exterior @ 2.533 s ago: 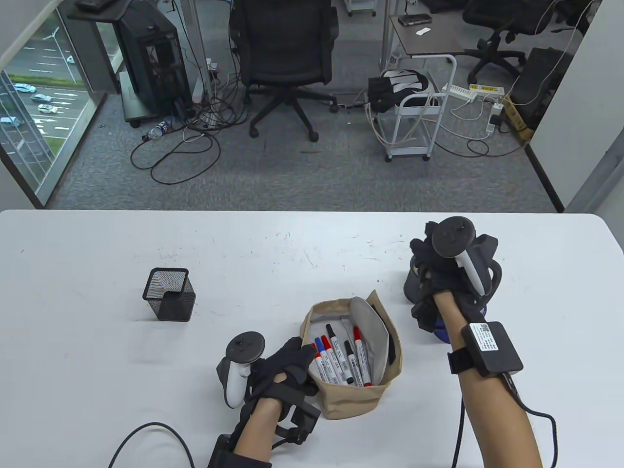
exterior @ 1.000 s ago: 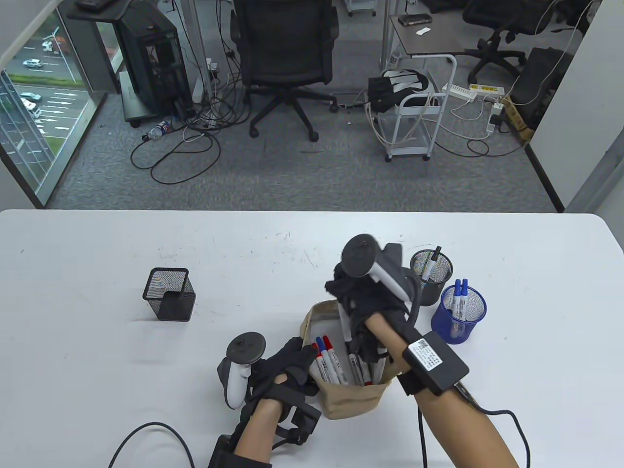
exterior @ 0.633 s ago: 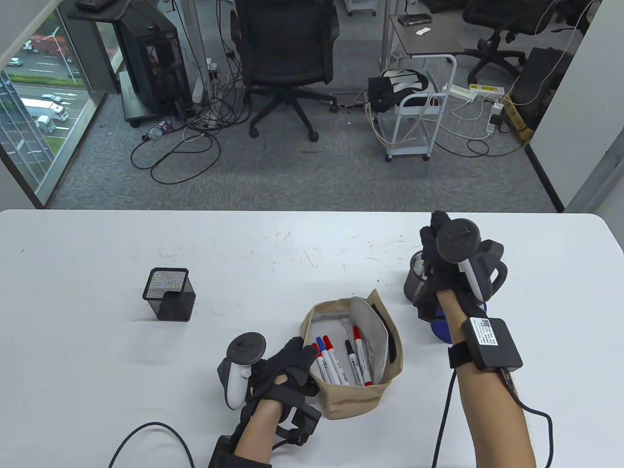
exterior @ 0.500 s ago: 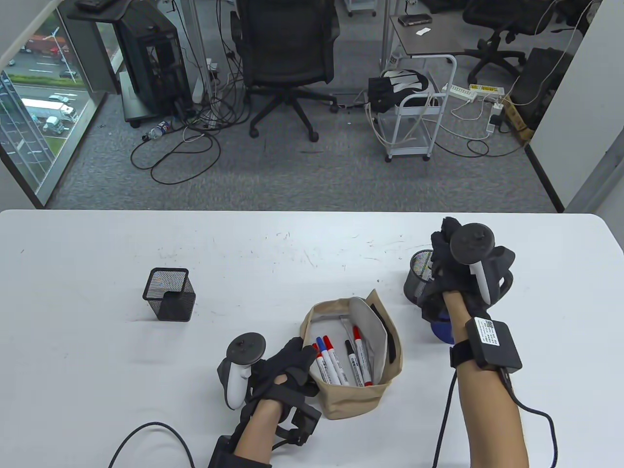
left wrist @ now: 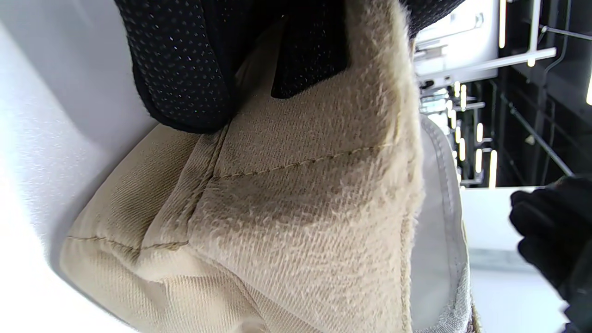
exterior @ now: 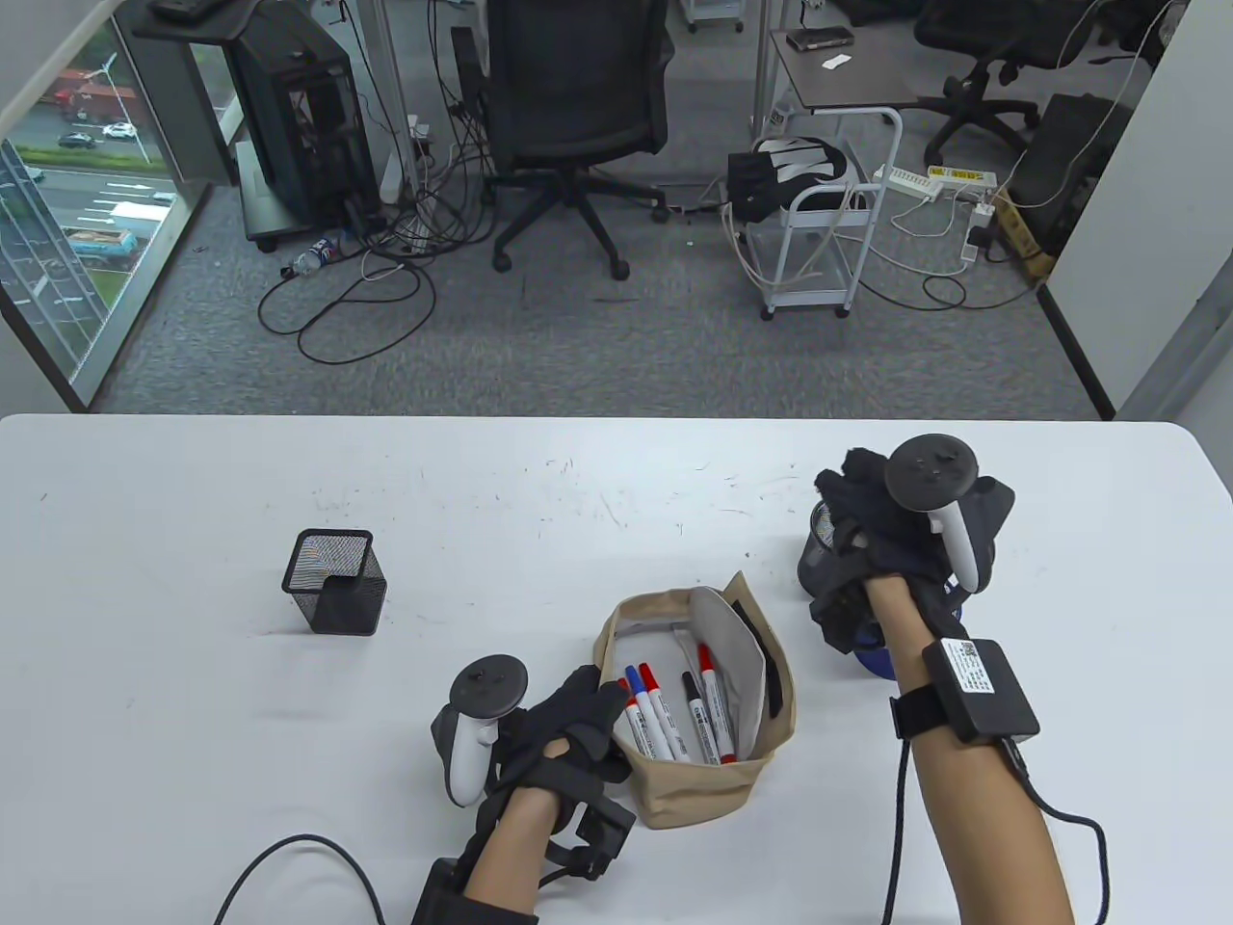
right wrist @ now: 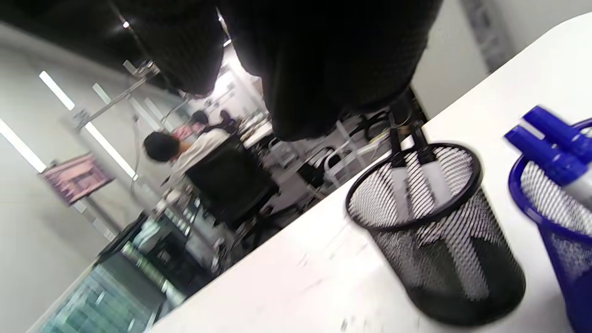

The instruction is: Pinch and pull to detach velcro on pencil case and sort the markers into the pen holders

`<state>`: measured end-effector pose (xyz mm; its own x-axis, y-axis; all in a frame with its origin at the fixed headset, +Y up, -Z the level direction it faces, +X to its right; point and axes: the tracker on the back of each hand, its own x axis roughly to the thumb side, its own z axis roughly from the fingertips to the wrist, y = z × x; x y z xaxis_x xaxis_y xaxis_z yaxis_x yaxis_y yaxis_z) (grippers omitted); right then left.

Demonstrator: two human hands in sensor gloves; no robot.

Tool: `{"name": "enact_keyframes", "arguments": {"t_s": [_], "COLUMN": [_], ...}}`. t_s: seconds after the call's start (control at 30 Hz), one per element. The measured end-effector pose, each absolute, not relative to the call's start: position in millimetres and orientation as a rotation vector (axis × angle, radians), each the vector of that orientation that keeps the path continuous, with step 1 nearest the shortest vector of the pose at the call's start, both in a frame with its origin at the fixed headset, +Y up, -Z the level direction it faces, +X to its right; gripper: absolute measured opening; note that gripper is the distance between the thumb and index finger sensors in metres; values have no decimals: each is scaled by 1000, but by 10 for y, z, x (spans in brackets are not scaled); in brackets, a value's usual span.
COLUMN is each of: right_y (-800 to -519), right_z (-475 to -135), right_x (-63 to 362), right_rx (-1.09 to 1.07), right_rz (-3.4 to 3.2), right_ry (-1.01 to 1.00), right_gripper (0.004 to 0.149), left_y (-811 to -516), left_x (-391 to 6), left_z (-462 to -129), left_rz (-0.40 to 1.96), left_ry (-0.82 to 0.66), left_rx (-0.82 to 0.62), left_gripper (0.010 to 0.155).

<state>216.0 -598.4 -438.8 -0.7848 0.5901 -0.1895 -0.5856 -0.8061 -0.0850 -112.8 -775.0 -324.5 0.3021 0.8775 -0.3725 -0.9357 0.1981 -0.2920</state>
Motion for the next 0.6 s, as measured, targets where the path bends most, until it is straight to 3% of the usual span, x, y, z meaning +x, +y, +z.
{"name": "enact_keyframes", "arguments": {"t_s": [0.23,0.37,0.6], "right_y": [-6003,-6317,-6929], "right_z": [-4103,-4088,-4206], "right_x": [1320,956,695], "right_rx": [-4,50,-51], "right_rz": [2672,2709,2740], "right_ry": [404,788,1069], "right_gripper": [58,63,57], "left_y": [-7755,-7757,-7758], "left_x": [-1126,-1126,-1126], "left_z": [-3242,-3239,-3239], "left_rz": [1274,1279,1279], "left_ry": [137,138,136], "left_rx": [-504,-502,-502], "left_gripper": [77,77,76]}}
